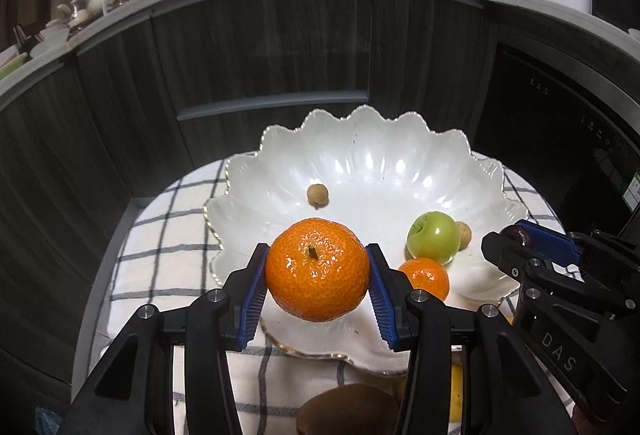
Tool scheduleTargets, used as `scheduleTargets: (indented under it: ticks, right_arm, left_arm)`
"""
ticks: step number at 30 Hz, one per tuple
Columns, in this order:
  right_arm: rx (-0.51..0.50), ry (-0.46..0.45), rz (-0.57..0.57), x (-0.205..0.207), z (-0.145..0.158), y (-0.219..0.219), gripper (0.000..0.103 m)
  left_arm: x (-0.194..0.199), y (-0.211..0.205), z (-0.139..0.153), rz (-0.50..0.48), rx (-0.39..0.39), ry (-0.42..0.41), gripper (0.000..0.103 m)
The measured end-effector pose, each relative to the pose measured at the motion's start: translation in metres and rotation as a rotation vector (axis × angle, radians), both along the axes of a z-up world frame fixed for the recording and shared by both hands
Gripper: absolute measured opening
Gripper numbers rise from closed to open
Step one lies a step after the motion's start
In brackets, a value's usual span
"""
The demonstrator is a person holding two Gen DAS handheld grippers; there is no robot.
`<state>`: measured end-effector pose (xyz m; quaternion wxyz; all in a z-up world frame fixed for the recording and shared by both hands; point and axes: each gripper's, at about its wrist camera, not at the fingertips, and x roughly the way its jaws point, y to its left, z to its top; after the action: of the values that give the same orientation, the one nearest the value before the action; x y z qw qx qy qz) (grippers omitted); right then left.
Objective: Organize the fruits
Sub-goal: 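Carry the tangerine and cherry over the white bowl, then open the left tool to drop the tangerine while the right tool drops the cherry, then withdraw both open tools back toward the kiwi and lemon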
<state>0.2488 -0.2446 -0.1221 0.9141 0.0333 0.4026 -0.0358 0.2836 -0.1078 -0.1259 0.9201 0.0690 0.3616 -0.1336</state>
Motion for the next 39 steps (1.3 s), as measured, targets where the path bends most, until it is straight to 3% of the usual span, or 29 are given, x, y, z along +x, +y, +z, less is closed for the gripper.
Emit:
scheduleTargets:
  ticks: [12, 14, 17, 24, 31, 34, 39]
  right_arm:
    - [-0.022, 0.051, 0.007, 0.014, -0.018, -0.002, 0.030]
    - [-0.028, 0.049, 0.001, 0.014, -0.017, -0.002, 0.034]
    - [-0.041, 0.039, -0.011, 0.012, -0.015, -0.003, 0.057]
    - [-0.086, -0.007, -0.066, -0.001, 0.003, -0.007, 0.079]
    - [-0.126, -0.044, -0.117, -0.023, 0.028, -0.011, 0.082]
    - [-0.136, -0.055, -0.145, -0.035, 0.037, -0.011, 0.090]
    - [-0.125, -0.065, -0.160, -0.053, 0.047, -0.009, 0.090]
  left_arm:
    - [0.015, -0.002, -0.020, 0.004, 0.006, 0.066, 0.048]
    - [0.014, -0.003, -0.019, 0.010, 0.015, 0.055, 0.060]
    - [0.013, -0.001, -0.015, 0.024, 0.020, 0.041, 0.067]
    - [0.006, 0.007, -0.001, 0.063, 0.034, 0.006, 0.081]
    - [-0.019, 0.019, 0.029, 0.103, 0.044, -0.070, 0.092]
    - [-0.033, 0.024, 0.042, 0.126, 0.050, -0.110, 0.100]
    - [-0.056, 0.032, 0.053, 0.142, 0.060, -0.130, 0.100]
